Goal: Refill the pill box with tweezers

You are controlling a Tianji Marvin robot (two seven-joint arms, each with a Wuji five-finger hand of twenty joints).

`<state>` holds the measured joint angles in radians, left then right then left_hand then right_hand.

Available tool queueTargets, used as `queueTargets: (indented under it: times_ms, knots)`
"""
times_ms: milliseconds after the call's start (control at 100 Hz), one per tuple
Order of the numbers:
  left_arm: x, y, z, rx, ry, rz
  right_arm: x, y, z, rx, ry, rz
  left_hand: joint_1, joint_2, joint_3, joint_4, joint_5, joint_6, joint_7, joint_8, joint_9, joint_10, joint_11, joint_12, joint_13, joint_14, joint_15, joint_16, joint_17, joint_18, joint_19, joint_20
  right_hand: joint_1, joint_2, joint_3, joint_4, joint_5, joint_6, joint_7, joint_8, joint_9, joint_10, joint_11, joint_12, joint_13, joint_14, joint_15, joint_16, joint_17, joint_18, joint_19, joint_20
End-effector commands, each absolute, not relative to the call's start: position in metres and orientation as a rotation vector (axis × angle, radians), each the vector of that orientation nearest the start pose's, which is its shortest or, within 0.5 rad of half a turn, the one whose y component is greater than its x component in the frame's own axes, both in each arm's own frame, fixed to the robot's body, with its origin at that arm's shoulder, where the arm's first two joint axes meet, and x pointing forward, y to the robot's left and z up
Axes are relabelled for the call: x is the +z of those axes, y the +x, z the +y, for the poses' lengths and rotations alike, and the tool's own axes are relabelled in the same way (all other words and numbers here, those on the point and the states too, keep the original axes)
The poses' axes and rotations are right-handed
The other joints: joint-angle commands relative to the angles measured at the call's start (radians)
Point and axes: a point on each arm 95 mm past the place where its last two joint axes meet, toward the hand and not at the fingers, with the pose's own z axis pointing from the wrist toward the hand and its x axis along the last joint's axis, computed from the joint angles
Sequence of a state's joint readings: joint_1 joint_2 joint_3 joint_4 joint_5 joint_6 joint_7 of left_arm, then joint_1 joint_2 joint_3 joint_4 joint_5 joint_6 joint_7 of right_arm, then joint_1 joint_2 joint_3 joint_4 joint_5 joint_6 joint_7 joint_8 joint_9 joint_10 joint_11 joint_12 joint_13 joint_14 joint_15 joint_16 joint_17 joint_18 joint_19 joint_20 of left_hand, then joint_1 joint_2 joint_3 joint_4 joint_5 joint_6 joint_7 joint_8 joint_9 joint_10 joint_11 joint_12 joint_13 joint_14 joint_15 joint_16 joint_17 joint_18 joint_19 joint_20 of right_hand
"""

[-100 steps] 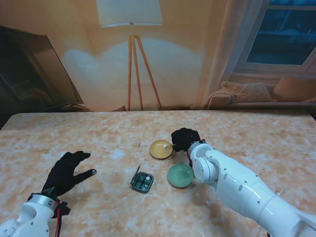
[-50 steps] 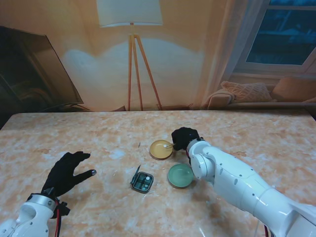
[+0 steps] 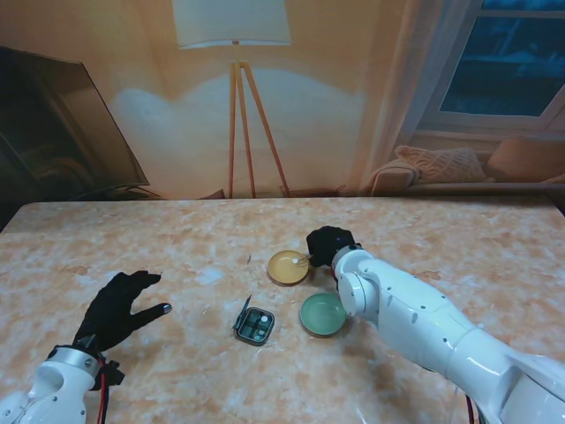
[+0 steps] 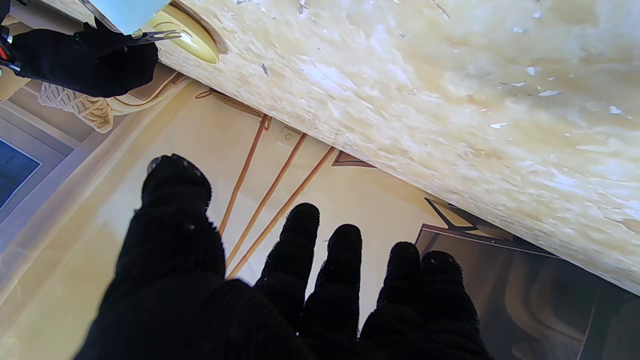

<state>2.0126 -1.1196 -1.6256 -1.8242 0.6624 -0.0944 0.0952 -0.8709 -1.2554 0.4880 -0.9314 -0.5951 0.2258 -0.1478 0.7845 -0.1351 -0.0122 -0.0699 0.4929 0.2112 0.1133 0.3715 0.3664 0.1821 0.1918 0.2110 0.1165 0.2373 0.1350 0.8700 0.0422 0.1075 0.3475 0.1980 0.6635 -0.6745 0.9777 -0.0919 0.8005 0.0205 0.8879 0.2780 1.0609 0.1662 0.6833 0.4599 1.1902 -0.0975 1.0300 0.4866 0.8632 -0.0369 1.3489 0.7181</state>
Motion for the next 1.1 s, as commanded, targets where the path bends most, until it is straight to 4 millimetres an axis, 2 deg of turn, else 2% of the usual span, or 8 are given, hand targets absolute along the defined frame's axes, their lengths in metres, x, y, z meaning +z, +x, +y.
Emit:
queueTargets:
  times_ms: [0,820,1090]
  knots:
    - [-0.3224,0.3049,0.1037,-1.581,-1.589,1.088,-0.3568,0.5249,0.0994,1.308,1.277,1.622,-0.028,0.041,-0.017,0.020,0.018,0.000,0.002,-0.011,0.001,-0.022,-0.006,-0.009,-0.011,-0.015,-0.003,-0.004,-0.002,-0.058,-0.002,0.003,0.015,0.006,0.015,-0.011,-0.005,-0.010,0.004,-0.005,-0.002,0.027,-0.009,-0.002,-0.024,0.009,-0.003,0.005,0.001,-0.043,-0.005,0.010]
    - [-0.3235,0.3061,0.1072,-1.590,-1.601,1.068,-0.3535,0.5333,0.1051,1.258,1.279,1.683,-0.033,0.053,-0.018,0.020,0.024,-0.016,0.002,-0.015,-0.002,-0.021,-0.008,-0.010,-0.015,-0.013,-0.003,-0.007,-0.004,-0.058,-0.002,0.002,0.010,0.004,0.010,-0.012,-0.023,-0.003,-0.009,-0.010,-0.023,0.025,-0.028,-0.011,-0.045,0.014,-0.024,0.008,-0.018,-0.037,-0.027,0.010]
    - [-0.3250,0.3063,0.1088,-1.593,-1.602,1.061,-0.3559,0.5320,0.1056,1.238,1.276,1.710,-0.034,0.050,-0.018,0.020,0.027,-0.002,0.002,-0.018,-0.002,-0.020,-0.007,-0.011,-0.014,-0.012,-0.001,-0.005,-0.003,-0.059,0.000,0.003,0.010,0.007,0.007,-0.012,-0.025,-0.002,-0.011,-0.012,-0.025,0.026,-0.031,-0.011,-0.046,0.016,-0.025,0.012,-0.020,-0.036,-0.030,0.012]
